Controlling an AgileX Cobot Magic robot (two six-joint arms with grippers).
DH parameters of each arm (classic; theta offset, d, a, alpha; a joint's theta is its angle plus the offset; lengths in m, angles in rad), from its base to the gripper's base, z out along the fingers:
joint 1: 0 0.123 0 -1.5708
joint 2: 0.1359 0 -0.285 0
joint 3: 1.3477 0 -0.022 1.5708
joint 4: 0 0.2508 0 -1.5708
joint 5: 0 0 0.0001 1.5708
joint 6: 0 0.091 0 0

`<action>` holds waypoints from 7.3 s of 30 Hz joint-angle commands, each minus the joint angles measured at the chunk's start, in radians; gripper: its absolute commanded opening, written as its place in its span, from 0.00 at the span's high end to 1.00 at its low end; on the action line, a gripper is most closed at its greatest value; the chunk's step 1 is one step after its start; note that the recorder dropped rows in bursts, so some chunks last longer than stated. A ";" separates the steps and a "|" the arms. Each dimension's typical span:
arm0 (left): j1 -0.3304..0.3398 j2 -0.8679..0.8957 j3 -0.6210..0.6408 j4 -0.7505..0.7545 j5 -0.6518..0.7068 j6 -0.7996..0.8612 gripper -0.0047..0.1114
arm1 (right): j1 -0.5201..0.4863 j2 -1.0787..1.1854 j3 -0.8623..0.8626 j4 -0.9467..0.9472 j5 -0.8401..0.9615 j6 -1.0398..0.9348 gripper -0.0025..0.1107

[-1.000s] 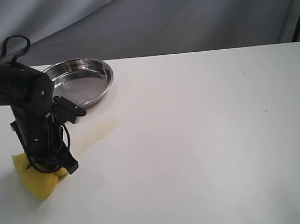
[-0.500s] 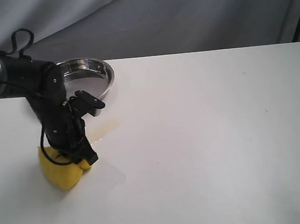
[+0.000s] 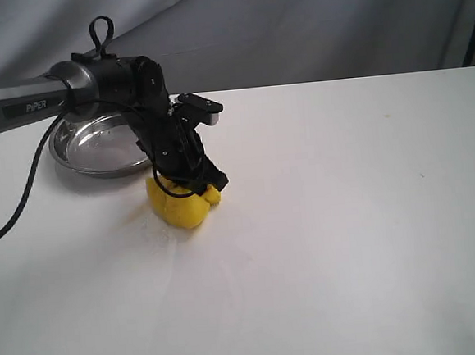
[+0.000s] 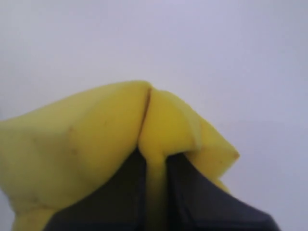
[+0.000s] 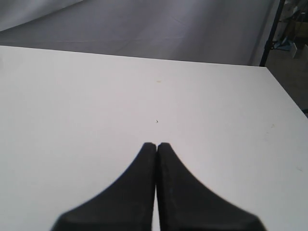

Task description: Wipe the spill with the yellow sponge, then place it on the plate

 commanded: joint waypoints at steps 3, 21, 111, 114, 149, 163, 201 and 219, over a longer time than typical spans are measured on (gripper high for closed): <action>-0.016 0.026 -0.006 -0.060 -0.095 0.017 0.96 | 0.001 -0.004 0.004 0.004 -0.001 -0.002 0.98; -0.016 -0.073 -0.004 -0.411 -0.232 0.419 0.96 | 0.001 -0.004 0.004 0.004 -0.001 -0.002 0.98; 0.250 -0.067 0.355 -0.152 0.047 0.376 0.96 | 0.001 -0.004 0.004 0.004 -0.001 -0.002 0.98; 0.208 -0.055 0.355 -0.152 0.044 0.396 0.96 | 0.001 -0.004 0.004 0.004 -0.001 -0.002 0.98; 0.114 0.072 -0.022 -0.589 0.087 0.481 0.96 | 0.001 -0.004 0.004 0.004 -0.001 -0.002 0.98; 0.226 0.072 -0.052 -0.496 0.241 0.317 0.96 | 0.001 -0.004 0.004 0.004 -0.001 -0.002 0.98; 0.492 -0.043 0.189 -0.099 0.307 0.165 0.96 | 0.001 -0.004 0.004 0.004 -0.001 -0.002 0.98; 0.219 -0.043 0.195 -0.397 0.175 0.274 0.96 | 0.001 -0.004 0.004 0.004 -0.001 -0.002 0.98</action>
